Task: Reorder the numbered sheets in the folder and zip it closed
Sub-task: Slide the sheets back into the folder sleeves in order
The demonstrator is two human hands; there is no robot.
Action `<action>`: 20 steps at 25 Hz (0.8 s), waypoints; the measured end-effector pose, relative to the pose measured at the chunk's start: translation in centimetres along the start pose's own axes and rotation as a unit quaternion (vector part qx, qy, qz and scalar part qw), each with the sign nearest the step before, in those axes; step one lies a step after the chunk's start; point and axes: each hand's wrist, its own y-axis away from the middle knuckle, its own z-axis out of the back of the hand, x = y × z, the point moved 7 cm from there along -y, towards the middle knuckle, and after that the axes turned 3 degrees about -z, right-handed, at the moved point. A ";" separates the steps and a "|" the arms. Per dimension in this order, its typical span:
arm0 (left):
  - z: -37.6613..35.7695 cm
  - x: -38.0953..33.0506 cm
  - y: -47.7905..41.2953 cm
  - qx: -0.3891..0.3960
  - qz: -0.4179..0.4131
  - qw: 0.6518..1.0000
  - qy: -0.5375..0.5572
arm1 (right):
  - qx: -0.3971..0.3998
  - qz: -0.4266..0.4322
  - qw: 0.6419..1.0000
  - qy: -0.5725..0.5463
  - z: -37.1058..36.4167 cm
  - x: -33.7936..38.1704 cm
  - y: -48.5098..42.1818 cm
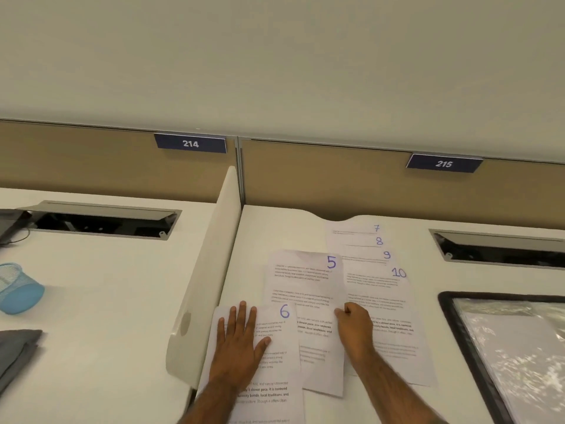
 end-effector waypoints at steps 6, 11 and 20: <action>4.1 -4.3 -2.4 -0.011 0.002 0.995 0.096 | -0.072 0.007 0.995 -0.070 11.7 0.2 0.0; 8.3 -13.6 -4.9 -0.038 0.016 0.913 0.406 | -0.133 0.000 0.982 -0.132 20.8 -1.0 1.3; 8.1 -27.9 -3.5 0.076 0.106 0.748 0.650 | 0.006 -0.019 0.975 -0.220 28.1 -6.7 -1.1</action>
